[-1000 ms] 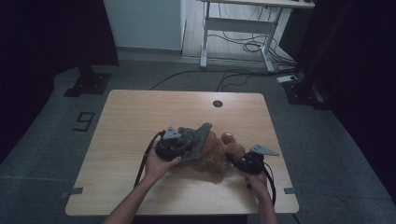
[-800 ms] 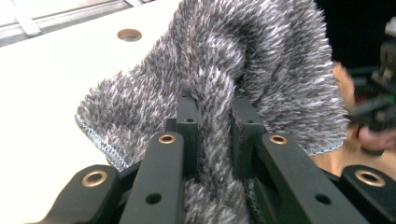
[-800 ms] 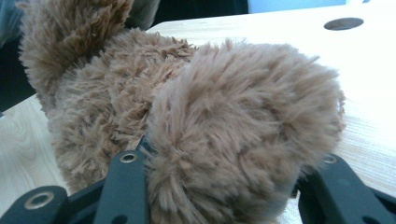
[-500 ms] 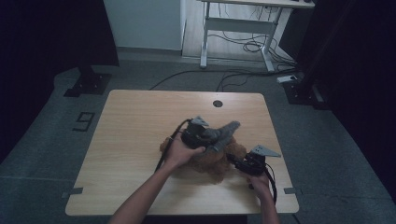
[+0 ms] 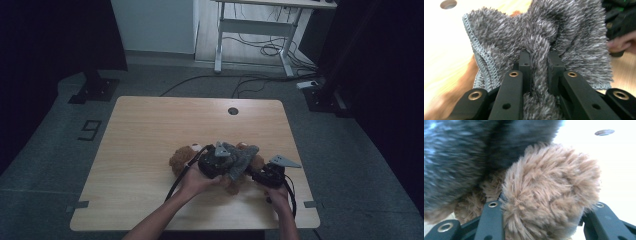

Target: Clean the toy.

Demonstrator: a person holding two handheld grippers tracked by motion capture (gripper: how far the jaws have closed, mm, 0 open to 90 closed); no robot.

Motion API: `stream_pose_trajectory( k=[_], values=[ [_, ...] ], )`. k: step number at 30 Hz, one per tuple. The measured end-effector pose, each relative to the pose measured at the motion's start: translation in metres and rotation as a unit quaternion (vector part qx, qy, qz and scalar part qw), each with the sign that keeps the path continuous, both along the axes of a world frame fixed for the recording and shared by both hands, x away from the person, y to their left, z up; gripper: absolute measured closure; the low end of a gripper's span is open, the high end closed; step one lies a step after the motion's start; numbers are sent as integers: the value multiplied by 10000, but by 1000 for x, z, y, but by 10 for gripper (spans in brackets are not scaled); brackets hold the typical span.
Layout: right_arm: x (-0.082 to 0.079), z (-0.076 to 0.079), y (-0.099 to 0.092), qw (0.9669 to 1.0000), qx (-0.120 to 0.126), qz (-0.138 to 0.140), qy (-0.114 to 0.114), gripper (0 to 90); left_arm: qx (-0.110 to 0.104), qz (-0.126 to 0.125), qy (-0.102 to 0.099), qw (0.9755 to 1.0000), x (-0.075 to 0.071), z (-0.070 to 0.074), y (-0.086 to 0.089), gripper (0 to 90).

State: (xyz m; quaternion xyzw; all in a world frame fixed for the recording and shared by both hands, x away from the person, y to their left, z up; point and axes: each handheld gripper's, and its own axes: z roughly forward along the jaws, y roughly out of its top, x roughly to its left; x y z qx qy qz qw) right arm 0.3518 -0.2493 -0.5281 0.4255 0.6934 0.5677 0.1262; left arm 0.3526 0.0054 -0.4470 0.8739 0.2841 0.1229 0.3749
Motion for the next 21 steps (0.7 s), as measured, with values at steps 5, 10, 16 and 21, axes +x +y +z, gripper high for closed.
stream_pose_trajectory(
  k=[5,10,16,21],
  values=[
    [1,-1,-2,10000,54,3,14,530,-49,208,83,9997,-1,3,31,772],
    [0,0,-2,10000,67,-18,-8,533,-297,350,-55,9989,-1,16,43,772],
    [-2,0,-5,9999,77,25,-63,533,-494,-75,17,9988,-1,23,-7,771],
    [-3,1,-4,9999,31,1,-117,537,-151,-246,46,9996,3,10,-49,770]
  ],
)
